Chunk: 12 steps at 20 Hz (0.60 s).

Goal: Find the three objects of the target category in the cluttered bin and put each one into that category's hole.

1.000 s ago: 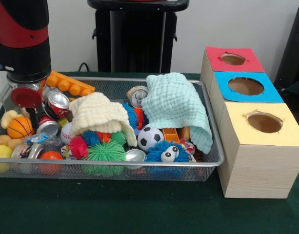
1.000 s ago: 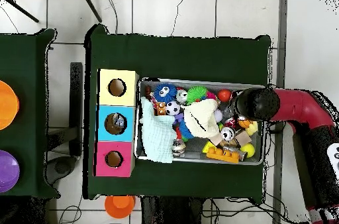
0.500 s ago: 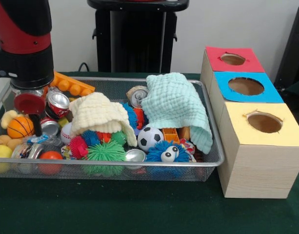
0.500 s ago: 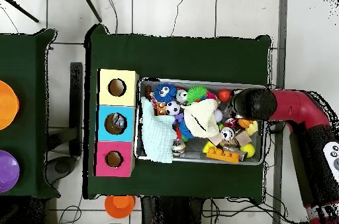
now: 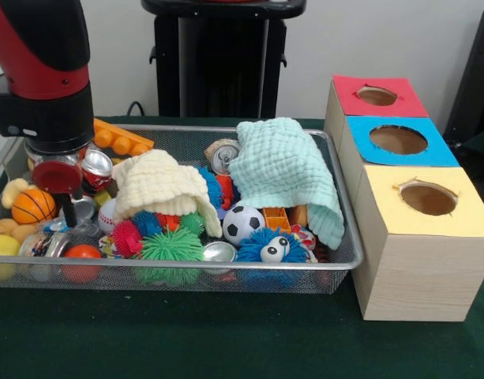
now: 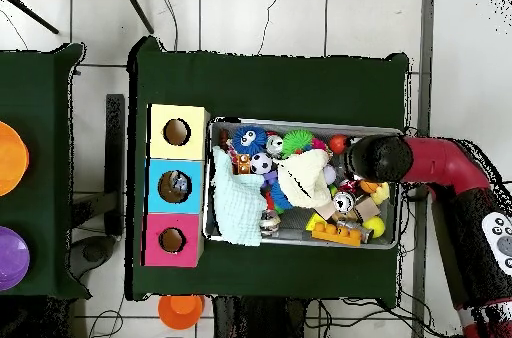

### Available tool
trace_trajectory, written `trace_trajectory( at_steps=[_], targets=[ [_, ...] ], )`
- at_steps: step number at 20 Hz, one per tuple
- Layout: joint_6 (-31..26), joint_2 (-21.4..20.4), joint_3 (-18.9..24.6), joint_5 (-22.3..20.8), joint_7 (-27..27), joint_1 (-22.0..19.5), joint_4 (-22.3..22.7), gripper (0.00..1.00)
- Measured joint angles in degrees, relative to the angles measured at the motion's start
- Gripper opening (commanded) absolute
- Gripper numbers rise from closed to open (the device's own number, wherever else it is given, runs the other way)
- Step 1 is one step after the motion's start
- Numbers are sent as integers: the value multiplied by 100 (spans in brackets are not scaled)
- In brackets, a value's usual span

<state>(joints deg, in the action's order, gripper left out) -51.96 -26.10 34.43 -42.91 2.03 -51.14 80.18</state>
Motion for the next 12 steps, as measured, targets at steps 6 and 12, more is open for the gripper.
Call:
trace_trajectory(
  at_steps=[6,12],
  targets=[
    [59,107,0,-29,0,-1,-14,100],
    [109,187,0,-80,0,0,-17,100]
  ],
)
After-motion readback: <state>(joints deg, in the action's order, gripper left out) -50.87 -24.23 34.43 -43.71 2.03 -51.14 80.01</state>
